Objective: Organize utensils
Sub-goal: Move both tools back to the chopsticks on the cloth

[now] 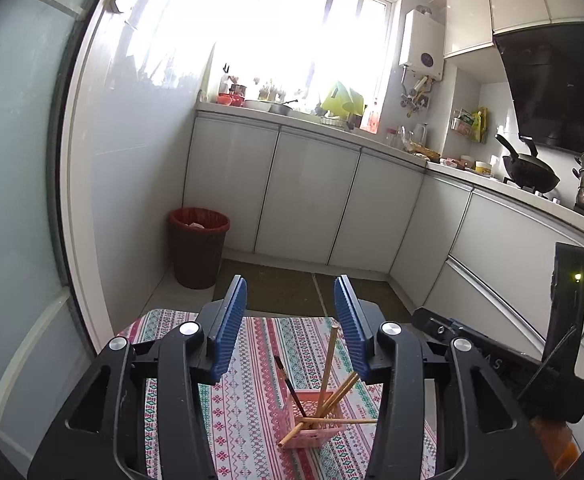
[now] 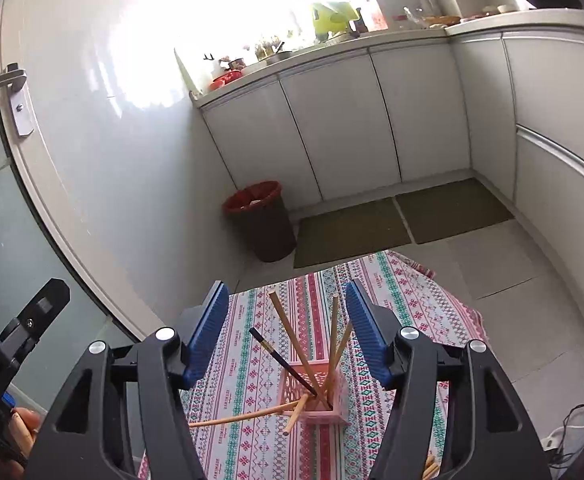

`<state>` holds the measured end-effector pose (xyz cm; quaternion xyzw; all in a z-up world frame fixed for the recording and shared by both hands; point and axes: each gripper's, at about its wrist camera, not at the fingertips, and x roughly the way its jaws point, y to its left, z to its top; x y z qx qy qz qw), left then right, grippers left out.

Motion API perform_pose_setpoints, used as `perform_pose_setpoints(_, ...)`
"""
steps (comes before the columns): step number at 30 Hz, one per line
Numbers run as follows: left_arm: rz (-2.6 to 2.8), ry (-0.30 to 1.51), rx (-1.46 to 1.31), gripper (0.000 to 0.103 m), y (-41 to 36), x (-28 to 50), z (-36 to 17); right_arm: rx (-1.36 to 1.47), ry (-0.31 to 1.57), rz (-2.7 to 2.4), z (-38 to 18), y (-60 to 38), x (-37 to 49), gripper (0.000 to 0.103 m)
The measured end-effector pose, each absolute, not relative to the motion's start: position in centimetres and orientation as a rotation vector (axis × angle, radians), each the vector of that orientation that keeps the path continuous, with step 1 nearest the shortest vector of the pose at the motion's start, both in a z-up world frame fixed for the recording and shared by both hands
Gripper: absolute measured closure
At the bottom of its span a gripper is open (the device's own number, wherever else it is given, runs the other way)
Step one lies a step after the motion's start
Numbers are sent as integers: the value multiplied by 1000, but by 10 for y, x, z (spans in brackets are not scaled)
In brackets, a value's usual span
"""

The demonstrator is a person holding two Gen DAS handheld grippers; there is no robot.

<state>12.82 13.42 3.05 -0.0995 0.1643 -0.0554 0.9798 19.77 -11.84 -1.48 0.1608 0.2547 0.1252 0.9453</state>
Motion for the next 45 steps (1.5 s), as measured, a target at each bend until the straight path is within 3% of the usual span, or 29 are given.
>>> perform_pose_setpoints(9, -132, 351, -160, 51, 114, 124, 28, 261, 513, 212, -5, -124, 178, 41)
perform_pose_setpoints(14, -126, 393, -147, 41, 109, 120, 17, 219, 507, 181, -6, -131, 159, 31)
perform_pose_setpoints(16, -127, 441, -121, 33, 104, 122, 9, 210, 516, 164, -9, -139, 150, 28)
perform_pose_setpoints(18, -136, 524, -55, 23, 93, 127, -5, 238, 530, 145, -15, -156, 139, 17)
perform_pose_setpoints(21, -155, 618, 29, 16, 78, 132, -28, 319, 583, 121, -31, -188, 127, 10)
perform_pose_setpoints(26, -239, 835, 170, 10, 42, 143, -81, 512, 719, 64, -66, -250, 114, 8)
perform_pose_setpoints(34, -345, 1151, 255, 9, -10, 165, -168, 757, 832, -64, -105, -315, 102, 8)
perform_pose_setpoints(40, -376, 1263, 229, 13, -40, 180, -205, 906, 956, -31, -139, -329, 105, 8)
perform_pose_setpoints(45, -393, 1348, 168, 40, -56, 200, -226, 980, 1019, 22, -155, -331, 110, 8)
